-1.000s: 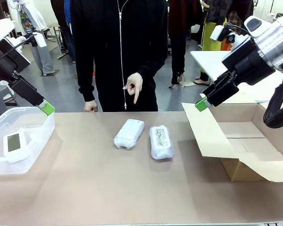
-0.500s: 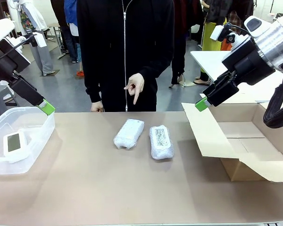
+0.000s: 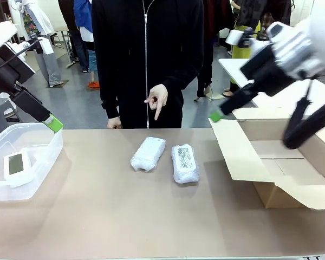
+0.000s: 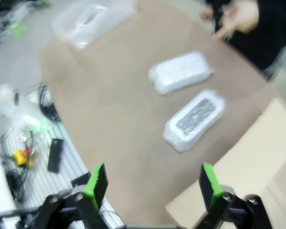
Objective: Separate and place wrapped and unwrapped clocks.
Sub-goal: Pick up the Digital clock indicated by the person.
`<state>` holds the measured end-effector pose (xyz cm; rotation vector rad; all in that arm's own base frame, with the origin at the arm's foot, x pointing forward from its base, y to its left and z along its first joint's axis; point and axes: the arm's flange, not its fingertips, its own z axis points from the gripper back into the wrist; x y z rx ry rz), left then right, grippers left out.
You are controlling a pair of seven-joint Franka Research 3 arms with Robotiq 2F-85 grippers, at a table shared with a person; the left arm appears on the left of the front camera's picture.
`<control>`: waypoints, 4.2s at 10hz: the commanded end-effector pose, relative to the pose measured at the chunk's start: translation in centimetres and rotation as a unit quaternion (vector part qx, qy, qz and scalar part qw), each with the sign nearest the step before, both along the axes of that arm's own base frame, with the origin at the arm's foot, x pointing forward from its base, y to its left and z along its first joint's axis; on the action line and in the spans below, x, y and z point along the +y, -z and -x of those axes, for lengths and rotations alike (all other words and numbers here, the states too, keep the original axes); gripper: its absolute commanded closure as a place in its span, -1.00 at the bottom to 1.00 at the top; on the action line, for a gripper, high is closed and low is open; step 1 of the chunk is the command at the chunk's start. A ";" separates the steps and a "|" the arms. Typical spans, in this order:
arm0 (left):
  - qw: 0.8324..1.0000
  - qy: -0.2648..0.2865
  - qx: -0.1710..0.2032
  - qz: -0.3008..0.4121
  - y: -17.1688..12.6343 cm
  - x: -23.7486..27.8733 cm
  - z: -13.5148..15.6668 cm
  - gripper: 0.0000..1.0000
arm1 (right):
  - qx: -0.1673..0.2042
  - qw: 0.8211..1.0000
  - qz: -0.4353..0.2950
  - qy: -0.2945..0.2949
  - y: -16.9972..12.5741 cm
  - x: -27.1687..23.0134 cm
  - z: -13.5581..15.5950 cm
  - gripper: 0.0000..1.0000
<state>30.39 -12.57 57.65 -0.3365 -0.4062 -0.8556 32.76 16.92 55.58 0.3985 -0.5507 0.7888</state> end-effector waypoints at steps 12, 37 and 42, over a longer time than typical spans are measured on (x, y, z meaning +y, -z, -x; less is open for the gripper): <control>1.000 -0.001 0.001 0.002 0.0 0.0 0.0 -1.00 | 0.037 0.939 0.109 0.326 11.6 13.7 -6.2 -1.00; 1.000 -0.001 0.001 0.002 0.0 0.0 0.0 -1.00 | 0.217 0.820 0.073 0.525 18.7 26.6 -16.9 -1.00; 1.000 -0.001 0.001 0.002 0.0 0.0 0.0 -1.00 | 0.197 0.821 0.108 0.525 19.1 27.4 -18.4 -1.00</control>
